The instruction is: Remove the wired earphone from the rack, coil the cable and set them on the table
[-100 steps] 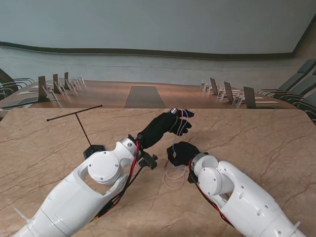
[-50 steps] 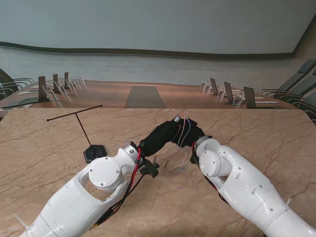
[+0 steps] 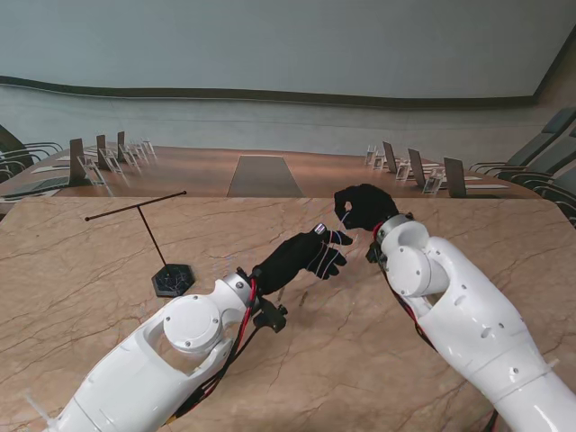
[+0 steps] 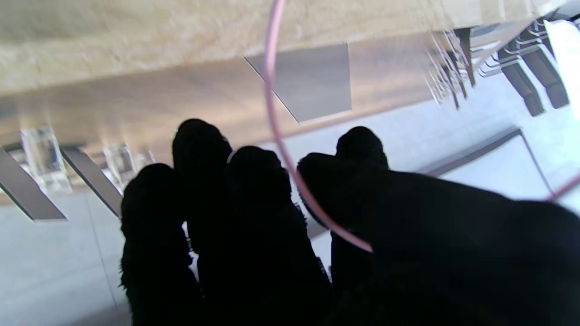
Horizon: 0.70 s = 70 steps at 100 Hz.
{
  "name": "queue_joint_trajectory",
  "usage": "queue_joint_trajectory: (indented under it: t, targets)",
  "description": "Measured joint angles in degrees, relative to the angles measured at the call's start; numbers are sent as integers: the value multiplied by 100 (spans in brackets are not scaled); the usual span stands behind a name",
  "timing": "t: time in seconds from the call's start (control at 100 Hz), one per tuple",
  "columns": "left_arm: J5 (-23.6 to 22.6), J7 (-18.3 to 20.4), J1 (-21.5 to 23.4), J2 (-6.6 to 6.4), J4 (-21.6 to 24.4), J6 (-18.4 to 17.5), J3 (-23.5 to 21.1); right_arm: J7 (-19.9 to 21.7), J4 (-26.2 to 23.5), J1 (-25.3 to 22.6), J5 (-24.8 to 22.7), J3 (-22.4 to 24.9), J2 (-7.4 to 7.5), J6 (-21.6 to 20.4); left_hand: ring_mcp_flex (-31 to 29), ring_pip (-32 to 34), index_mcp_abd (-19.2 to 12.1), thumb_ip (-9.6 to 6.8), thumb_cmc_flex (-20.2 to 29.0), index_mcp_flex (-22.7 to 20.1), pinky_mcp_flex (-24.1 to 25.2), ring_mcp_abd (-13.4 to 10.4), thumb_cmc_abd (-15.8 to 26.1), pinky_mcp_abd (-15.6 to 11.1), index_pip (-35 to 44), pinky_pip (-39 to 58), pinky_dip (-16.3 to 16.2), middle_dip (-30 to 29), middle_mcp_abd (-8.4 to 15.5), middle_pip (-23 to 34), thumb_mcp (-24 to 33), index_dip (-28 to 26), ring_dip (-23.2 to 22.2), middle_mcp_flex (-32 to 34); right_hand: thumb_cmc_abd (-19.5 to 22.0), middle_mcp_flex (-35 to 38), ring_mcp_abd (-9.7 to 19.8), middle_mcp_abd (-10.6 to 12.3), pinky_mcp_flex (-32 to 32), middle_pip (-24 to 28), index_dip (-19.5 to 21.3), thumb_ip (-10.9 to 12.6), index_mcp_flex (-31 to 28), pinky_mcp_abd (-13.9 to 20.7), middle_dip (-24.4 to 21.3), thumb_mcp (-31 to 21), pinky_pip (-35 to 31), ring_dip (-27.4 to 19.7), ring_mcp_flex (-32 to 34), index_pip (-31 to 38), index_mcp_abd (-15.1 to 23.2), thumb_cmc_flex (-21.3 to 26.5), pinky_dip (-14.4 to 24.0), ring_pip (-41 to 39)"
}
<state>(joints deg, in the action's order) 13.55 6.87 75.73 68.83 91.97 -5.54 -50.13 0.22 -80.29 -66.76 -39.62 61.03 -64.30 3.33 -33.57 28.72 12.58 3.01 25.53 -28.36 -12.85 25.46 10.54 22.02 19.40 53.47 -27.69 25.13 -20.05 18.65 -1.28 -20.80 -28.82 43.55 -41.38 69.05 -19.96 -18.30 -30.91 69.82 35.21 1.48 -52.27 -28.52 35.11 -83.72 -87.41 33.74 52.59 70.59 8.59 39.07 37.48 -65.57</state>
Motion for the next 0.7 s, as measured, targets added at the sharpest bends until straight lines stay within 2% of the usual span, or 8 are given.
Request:
queue_joint_trajectory:
  t: [0.15, 0.31, 0.7]
  targets:
    - [-35, -5, -15, 2, -92, 39, 32, 31, -472, -141, -128, 287, 65, -380, 0, 0, 0, 0, 0, -131, 74, 10, 0, 8, 149, 1, -6, 184, -2, 95, 0, -140, -4, 72, 0, 0, 0, 0, 0, 0, -7, 0, 0, 0, 0, 4, 0, 0, 0, 0, 4, 0, 0, 0]
    - [-104, -25, -61, 5, -158, 95, 83, 400, -1171, -429, -430, 593, 153, -530, 0, 1, 0, 0, 0, -250, 112, 20, 0, 22, 212, 64, -11, 313, -2, 159, 0, -211, -7, 126, 0, 0, 0, 0, 0, 0, -63, 0, 0, 0, 0, 7, 0, 0, 0, 2, 6, 0, 0, 0]
    - [-143, -96, -212, 60, -365, 137, 130, 967, -2400, -1307, -485, 1145, 308, -1110, 164, -71, 4, 0, 0, -251, 341, 27, 0, 43, 171, 69, -24, 260, -2, 10, 0, -116, -9, 121, -14, 36, 0, 0, -35, -4, -127, 0, -26, 0, -3, -4, -6, 0, 49, 4, 8, -6, 0, 0]
